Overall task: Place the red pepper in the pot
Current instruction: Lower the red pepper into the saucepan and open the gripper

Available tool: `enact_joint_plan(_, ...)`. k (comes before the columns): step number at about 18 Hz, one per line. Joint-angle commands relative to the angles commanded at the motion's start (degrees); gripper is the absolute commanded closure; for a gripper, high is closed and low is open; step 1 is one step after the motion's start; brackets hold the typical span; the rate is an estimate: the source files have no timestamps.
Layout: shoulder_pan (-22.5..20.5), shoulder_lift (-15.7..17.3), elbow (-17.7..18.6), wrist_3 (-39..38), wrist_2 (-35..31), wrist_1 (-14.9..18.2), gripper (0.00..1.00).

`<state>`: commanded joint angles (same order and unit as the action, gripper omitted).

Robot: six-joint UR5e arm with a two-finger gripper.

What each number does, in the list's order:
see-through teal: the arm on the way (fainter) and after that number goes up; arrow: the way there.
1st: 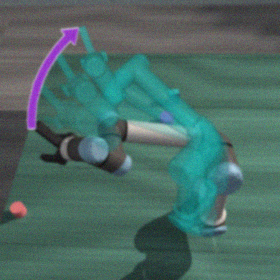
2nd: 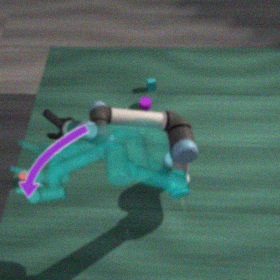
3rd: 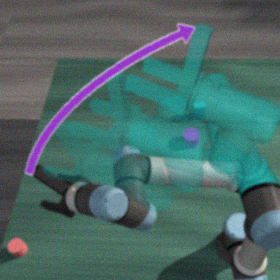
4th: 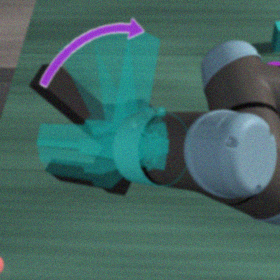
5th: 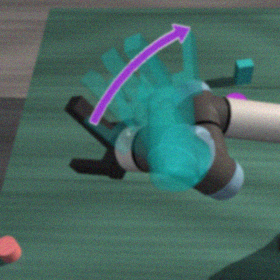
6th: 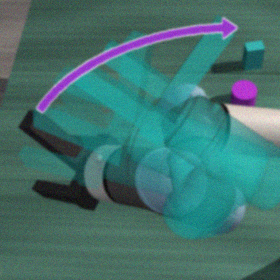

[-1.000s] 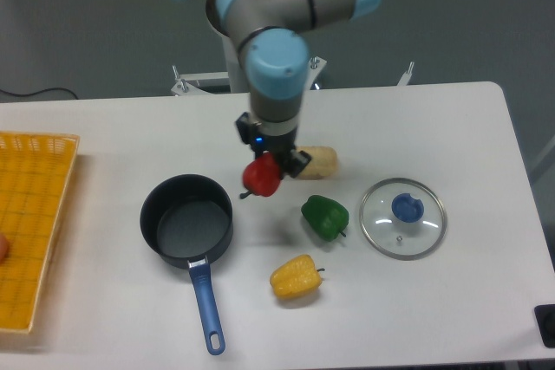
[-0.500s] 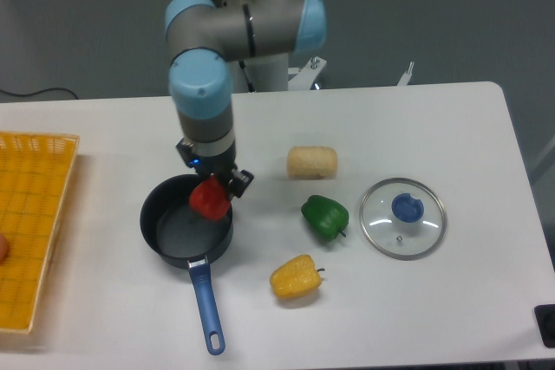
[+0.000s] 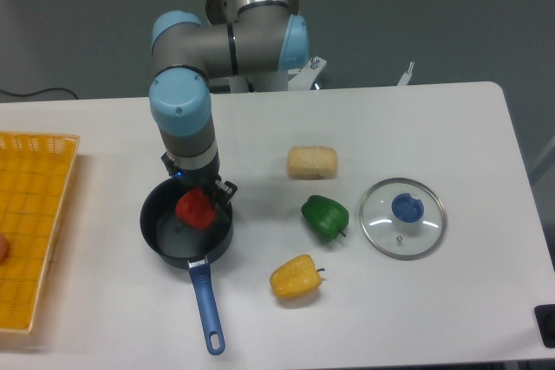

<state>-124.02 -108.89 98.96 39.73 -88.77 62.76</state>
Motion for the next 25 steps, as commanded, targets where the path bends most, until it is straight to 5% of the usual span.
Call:
enact_joint_plan(13, 1.6, -2.2, 0.1, -1.2, -1.0, -2.3, 0.83)
enact_joint_plan(18, 1.7, -2.6, 0.2, -1.2, -2.0, -2.3, 0.66)
enact_joint_plan(25, 2.1, -3.5, 0.2, -1.2, -3.2, -2.3, 0.63)
